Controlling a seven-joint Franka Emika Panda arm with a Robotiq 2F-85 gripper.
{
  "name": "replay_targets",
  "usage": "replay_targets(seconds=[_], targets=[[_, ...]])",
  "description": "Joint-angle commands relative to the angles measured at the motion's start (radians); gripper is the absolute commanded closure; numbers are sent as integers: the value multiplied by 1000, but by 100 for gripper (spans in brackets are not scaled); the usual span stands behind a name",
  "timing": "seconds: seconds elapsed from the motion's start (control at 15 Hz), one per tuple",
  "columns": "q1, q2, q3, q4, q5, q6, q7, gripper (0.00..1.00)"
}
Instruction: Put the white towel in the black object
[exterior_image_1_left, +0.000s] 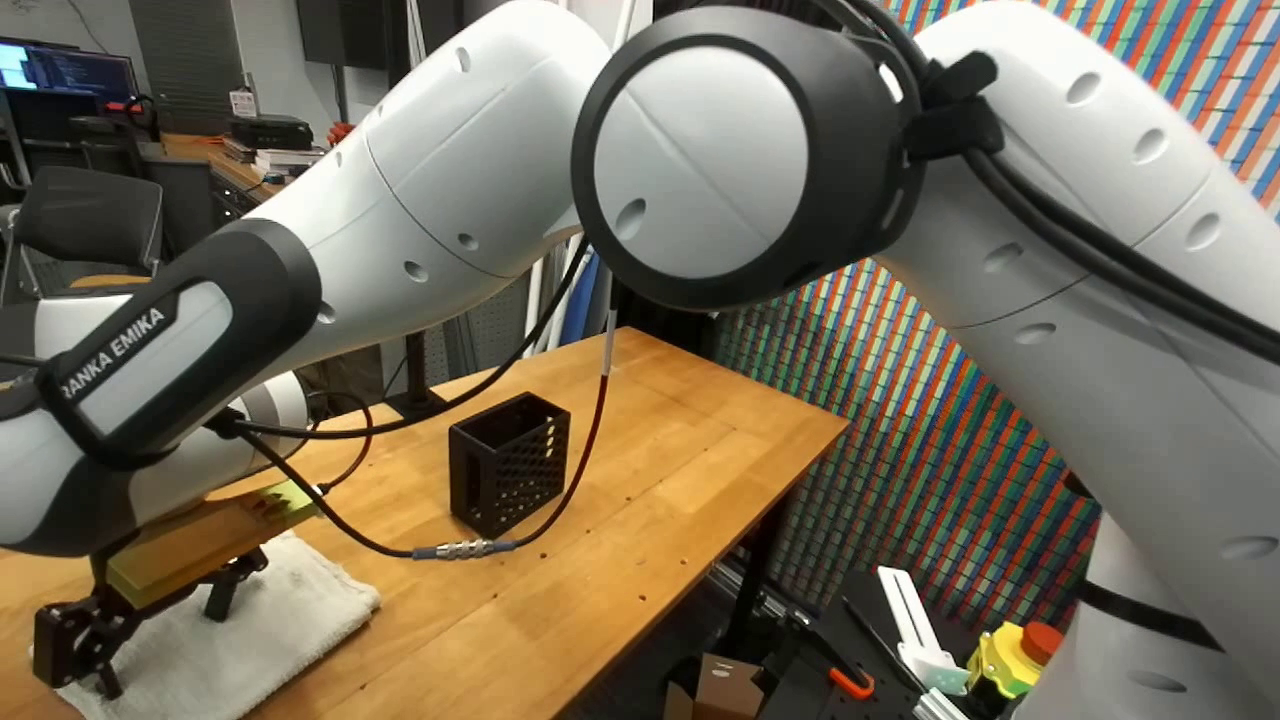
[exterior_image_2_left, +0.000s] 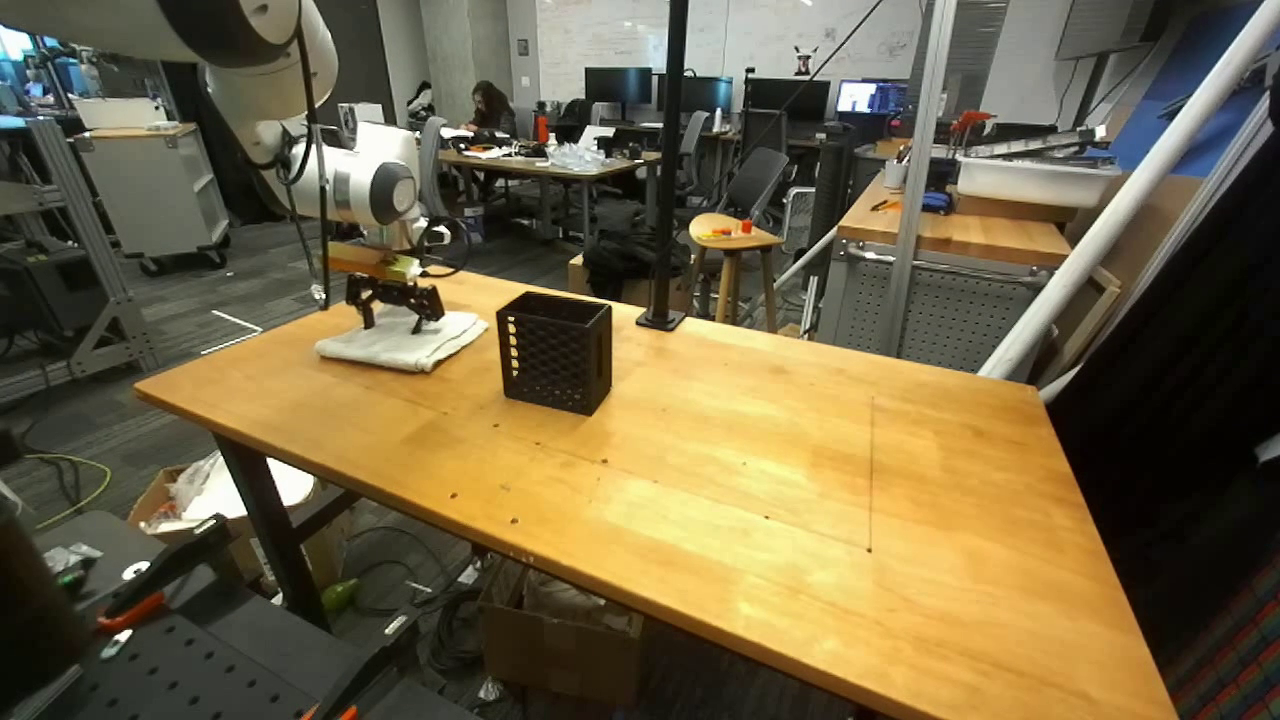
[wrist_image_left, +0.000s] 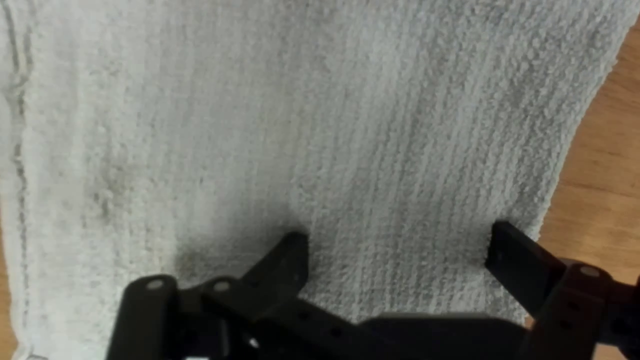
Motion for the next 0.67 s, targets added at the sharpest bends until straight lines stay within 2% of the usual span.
replay_targets(seconds=[0.0,0.27,0.53,0.6], targets=[[-12,45,19,48,32,40,-4,34],[-9,30,19,47,52,44,6,65],[-28,-32,16,-4,52,15,-8,95],[-36,-47,14,-16,50,6,-14,97]])
